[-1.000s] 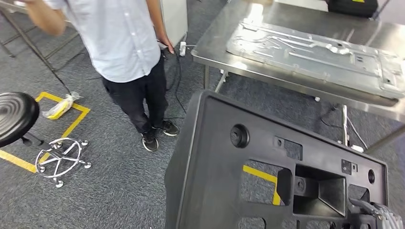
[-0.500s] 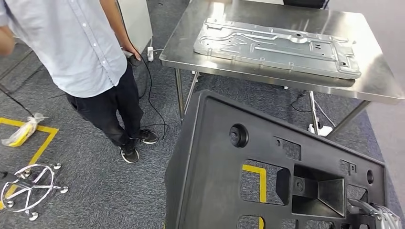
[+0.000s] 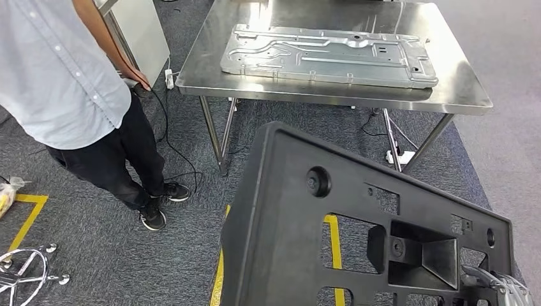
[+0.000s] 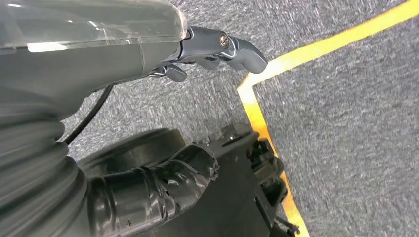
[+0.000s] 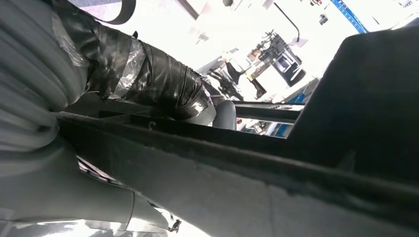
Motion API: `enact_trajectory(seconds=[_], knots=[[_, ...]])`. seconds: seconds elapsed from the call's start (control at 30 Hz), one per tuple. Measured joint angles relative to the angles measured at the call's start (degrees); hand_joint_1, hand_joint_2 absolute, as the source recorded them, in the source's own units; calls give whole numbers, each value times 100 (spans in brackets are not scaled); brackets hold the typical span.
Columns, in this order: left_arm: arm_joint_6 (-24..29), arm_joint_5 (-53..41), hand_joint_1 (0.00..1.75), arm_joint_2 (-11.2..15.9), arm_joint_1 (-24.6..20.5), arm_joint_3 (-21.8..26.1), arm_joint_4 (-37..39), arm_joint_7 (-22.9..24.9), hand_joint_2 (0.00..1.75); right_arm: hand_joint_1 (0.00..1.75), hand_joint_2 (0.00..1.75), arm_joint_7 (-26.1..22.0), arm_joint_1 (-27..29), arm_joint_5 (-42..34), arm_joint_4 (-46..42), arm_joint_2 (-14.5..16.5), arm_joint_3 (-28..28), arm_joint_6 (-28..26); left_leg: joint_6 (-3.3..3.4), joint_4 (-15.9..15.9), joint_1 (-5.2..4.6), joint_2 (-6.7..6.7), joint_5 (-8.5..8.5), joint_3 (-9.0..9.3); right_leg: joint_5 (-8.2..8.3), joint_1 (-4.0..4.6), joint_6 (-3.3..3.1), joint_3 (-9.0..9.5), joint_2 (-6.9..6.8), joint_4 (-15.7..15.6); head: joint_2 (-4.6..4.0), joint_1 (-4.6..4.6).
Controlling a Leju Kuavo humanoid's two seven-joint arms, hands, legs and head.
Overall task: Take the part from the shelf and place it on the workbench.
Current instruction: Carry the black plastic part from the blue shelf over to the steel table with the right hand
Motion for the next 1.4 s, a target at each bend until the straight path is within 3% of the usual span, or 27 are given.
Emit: enact_trajectory(seconds=[0.07,0.13,0.17,0.2,0.23,0.27,0.33,0.37,0.47,0.53,0.63,0.67,0.7,0.73,0.83,0.9,1.03,1.07,1.13,1.2,1.23,1.27,1.33,1.4], knots=[[-30,-8,0,2,11,1,0,-8,175,175,175,0,-14,91,28,-2,7,-3,-27,483,16,-171,-298,-216,12,-13,-74,34,15,-37,0,-3],[-62,-19,0,2,34,1,0,-12,175,175,175,0,-31,181,70,-3,14,-4,-35,1209,17,-256,-618,-603,-4,12,-120,41,44,-28,0,-3],[-72,-29,0,3,44,1,0,-13,175,175,175,0,-42,232,93,-3,15,-4,-36,1445,17,-263,-653,-751,-16,24,-131,44,66,-17,0,-4],[-80,-42,0,3,52,1,0,-13,175,175,175,0,-57,288,111,-2,16,-4,-33,1495,17,-264,-575,-818,-32,33,-135,47,92,0,0,-3],[-90,-55,0,4,55,1,0,-13,175,175,175,0,-76,349,124,-1,16,-4,-24,1328,17,-264,-391,-782,-54,39,-132,54,119,24,0,-4],[-109,-66,0,5,55,1,0,-14,175,175,175,0,-97,403,130,1,16,-4,-8,979,17,-267,-146,-655,-82,40,-121,64,144,52,0,-4],[-161,-77,0,8,52,2,0,-15,175,175,175,1,-135,452,132,4,16,-4,36,342,2,-286,168,-407,-139,50,-77,70,178,112,0,-2],[-180,-80,0,10,48,2,0,-16,175,175,175,1,-152,449,133,4,16,-4,59,178,-9,-295,223,-344,-155,51,-45,68,187,131,0,0],[-190,-83,0,13,35,3,0,-19,175,175,175,2,-202,390,147,5,20,-4,136,102,-30,-295,243,-324,-165,49,53,63,194,127,0,0],[-190,-79,0,14,33,4,0,-23,175,175,175,1,-211,325,159,5,20,-6,210,40,-11,-282,278,-298,-283,42,111,10,167,281,0,2],[-201,-78,0,14,34,6,0,-36,175,175,175,0,-208,244,188,5,26,-7,266,7,-1,-256,290,-286,-759,11,183,-434,132,1199,0,4],[-211,-78,0,14,36,8,0,-38,175,175,175,0,-205,227,202,4,28,-7,268,7,-3,-249,287,-286,-846,-2,200,-586,129,1486,0,4],[-225,-78,0,14,39,10,0,-40,175,175,175,0,-202,213,214,4,29,-6,266,8,-4,-245,282,-282,-826,-15,211,-659,125,1602,0,4],[-236,-79,0,14,41,13,0,-40,175,175,175,0,-201,200,222,3,29,-6,260,8,-4,-244,276,-274,-700,-28,217,-630,117,1510,0,4],[-261,-81,0,14,42,17,0,-39,175,175,175,0,-203,181,228,3,30,-6,209,15,-13,-248,246,-232,-166,-39,186,-150,63,469,0,5],[-266,-82,0,14,40,22,0,-39,175,175,175,0,-203,167,228,3,32,-7,145,15,-29,-248,231,-221,-85,-7,129,4,47,115,0,3],[-278,-85,0,15,27,33,0,-40,175,175,175,0,-199,114,229,3,40,-8,8,125,-17,-248,121,-245,-65,-4,-25,29,77,45,0,-2],[-284,-85,0,15,25,34,0,-40,175,175,175,0,-199,105,229,3,44,-8,-12,338,-12,-254,-15,-336,-56,-13,-66,39,75,25,0,-2],[-294,-86,0,16,32,36,0,-42,175,175,175,0,-201,98,230,3,52,-8,-31,1060,-9,-262,-388,-670,-63,5,-116,40,71,23,0,-5],[-297,-87,0,16,46,37,0,-46,175,175,175,0,-201,97,230,3,58,-8,-35,1609,-9,-263,-542,-943,-76,28,-139,43,78,36,0,-6],[-296,-88,0,16,50,38,0,-49,175,175,175,0,-202,96,230,3,60,-8,-27,1588,-9,-263,-448,-943,-85,36,-142,51,86,44,0,-6],[-296,-90,0,16,52,39,0,-51,175,175,175,0,-202,93,230,3,63,-8,-11,1345,-10,-265,-259,-839,-96,41,-141,66,96,51,0,-6],[-294,-98,0,16,51,47,0,-53,175,175,175,0,-203,88,230,3,69,-8,42,573,-25,-278,120,-494,-125,59,-113,90,113,69,0,-6],[-295,-104,0,17,45,56,0,-55,175,175,175,0,-206,84,230,3,78,-8,92,118,-48,-291,241,-297,-146,76,-61,88,122,82,0,-4]])
